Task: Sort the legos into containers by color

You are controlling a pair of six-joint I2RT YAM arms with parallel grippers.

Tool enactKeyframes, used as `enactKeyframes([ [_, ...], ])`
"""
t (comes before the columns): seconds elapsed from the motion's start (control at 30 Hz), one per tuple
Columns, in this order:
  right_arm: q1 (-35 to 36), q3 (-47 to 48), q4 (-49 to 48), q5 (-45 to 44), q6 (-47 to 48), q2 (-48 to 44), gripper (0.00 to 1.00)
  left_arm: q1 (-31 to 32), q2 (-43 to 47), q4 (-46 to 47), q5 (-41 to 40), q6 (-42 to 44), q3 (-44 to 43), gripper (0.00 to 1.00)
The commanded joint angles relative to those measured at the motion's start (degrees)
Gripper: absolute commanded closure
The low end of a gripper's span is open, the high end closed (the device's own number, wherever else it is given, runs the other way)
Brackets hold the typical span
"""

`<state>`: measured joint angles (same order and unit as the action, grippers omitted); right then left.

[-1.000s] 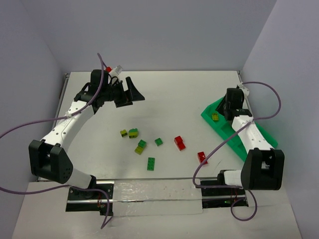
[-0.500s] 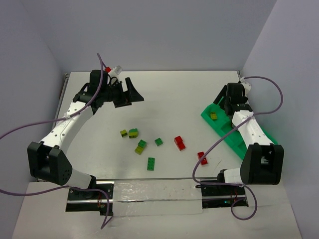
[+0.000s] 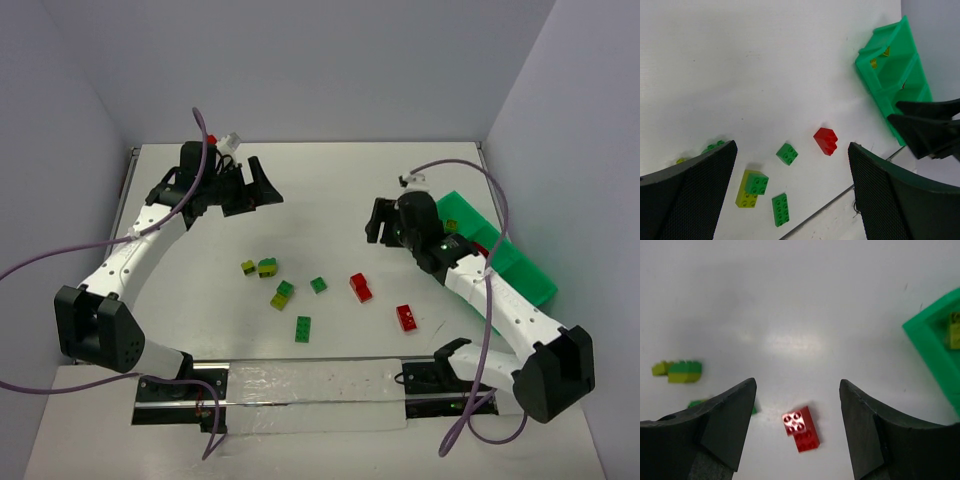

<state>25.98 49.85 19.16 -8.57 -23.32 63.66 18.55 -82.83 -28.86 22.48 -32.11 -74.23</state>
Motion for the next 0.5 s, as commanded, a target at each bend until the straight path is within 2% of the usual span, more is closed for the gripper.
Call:
enactKeyframes([
  [0.0, 3.82, -5.55, 4.46, 1.73, -3.67, -0.13, 0.26, 0.09, 1.79, -0.99, -2.52, 1.60, -3.38, 0.01],
  [0.1, 8.16, -6.27, 5.60, -0.44, -2.70, 0.64, 0.24, 0.09, 1.79, -0.65, -2.08, 1.46, -2.92, 0.01],
  [0.17, 9.48, -6.42, 6.20, -0.93, -2.17, 1.01, 0.23, 0.09, 1.74, -0.32, -1.68, 1.34, -2.49, 0.01],
  [0.23, 9.87, -5.80, 9.17, -4.96, -3.81, 1.67, 0.22, 0.09, 1.63, -0.47, -1.49, 1.18, -2.49, 0.01],
  [0.33, 9.85, -5.70, 14.43, -11.11, -12.40, 1.45, 0.22, 0.09, 2.20, -0.61, -1.80, 1.03, -1.98, 0.01],
  [0.47, 9.53, -9.58, 19.40, -13.19, -20.65, -3.27, 0.19, 0.09, 2.76, -0.33, -1.78, 0.91, -1.36, 0.01],
])
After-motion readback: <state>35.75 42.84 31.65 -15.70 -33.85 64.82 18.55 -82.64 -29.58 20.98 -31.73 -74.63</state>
